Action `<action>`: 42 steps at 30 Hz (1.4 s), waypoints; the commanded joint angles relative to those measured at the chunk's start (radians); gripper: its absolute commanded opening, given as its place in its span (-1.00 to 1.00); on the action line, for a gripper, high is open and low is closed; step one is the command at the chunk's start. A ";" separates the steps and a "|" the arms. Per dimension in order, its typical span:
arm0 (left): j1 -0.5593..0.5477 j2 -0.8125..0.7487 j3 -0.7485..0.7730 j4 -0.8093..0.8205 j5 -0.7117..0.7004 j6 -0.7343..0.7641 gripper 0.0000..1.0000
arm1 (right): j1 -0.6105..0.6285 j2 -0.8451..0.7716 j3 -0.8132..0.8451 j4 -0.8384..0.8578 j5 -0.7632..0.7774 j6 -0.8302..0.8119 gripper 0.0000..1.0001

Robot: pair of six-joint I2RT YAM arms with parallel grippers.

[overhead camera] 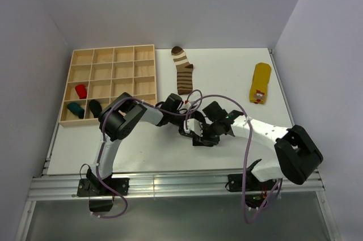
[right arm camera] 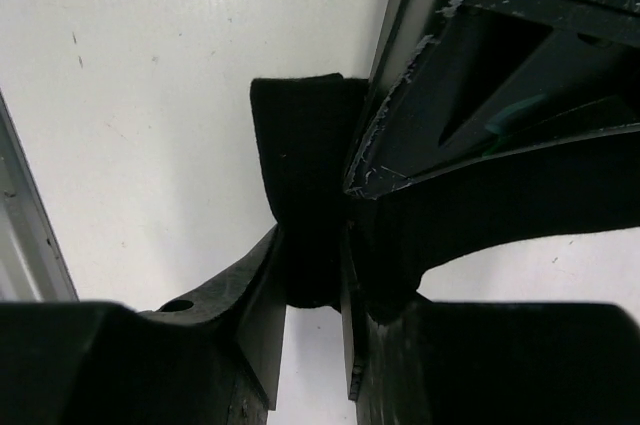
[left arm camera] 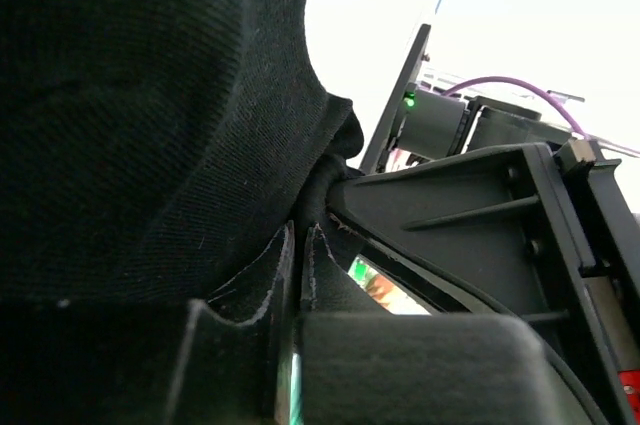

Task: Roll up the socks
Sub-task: Roll the sock at the center of the board.

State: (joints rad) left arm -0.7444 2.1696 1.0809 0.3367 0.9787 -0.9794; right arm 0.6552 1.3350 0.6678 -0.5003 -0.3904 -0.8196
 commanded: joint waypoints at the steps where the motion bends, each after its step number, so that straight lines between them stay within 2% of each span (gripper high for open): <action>1: 0.007 -0.017 0.013 -0.093 -0.063 0.111 -0.85 | -0.026 0.059 0.042 -0.063 -0.042 0.010 -0.60; 9: 0.053 -0.160 -0.006 -0.071 -0.195 0.173 -0.63 | -0.083 0.151 0.085 -0.162 -0.105 -0.003 -0.63; 15: 0.103 -0.243 -0.067 -0.028 -0.281 0.142 -0.66 | -0.144 0.234 0.173 -0.291 -0.195 -0.052 -0.63; 18: 0.114 -0.293 -0.130 0.005 -0.350 0.110 -0.67 | -0.181 0.305 0.261 -0.377 -0.237 -0.088 -0.63; 25: 0.125 -0.490 -0.412 0.220 -0.551 0.008 -0.66 | -0.238 0.518 0.466 -0.592 -0.286 -0.139 -0.63; 28: 0.111 -0.565 -0.444 0.226 -0.603 0.080 -0.57 | -0.243 0.613 0.545 -0.656 -0.288 -0.122 -0.63; 29: 0.099 -0.588 -0.444 0.194 -0.624 0.152 -0.52 | -0.244 0.659 0.565 -0.672 -0.289 -0.118 -0.63; 31: 0.064 -0.652 -0.437 0.162 -0.731 0.237 -0.37 | -0.247 0.700 0.618 -0.734 -0.298 -0.131 -0.62; 33: -0.015 -0.682 -0.423 0.125 -0.847 0.375 -0.28 | -0.252 0.757 0.662 -0.774 -0.307 -0.136 -0.62; 35: -0.111 -0.706 -0.412 0.128 -0.905 0.489 -0.21 | -0.258 0.788 0.685 -0.787 -0.312 -0.122 -0.63; 37: -0.182 -0.688 -0.392 0.128 -0.931 0.544 -0.16 | -0.262 0.814 0.708 -0.773 -0.300 -0.099 -0.62; 42: -0.242 -0.611 -0.320 0.082 -0.897 0.671 -0.09 | -0.266 0.845 0.746 -0.785 -0.297 -0.079 -0.62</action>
State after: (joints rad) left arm -0.9695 1.5192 0.7055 0.4385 0.1272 -0.4603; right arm 0.3927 2.1487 1.3903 -1.3064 -0.7513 -0.8909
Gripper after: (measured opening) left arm 0.452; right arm 0.294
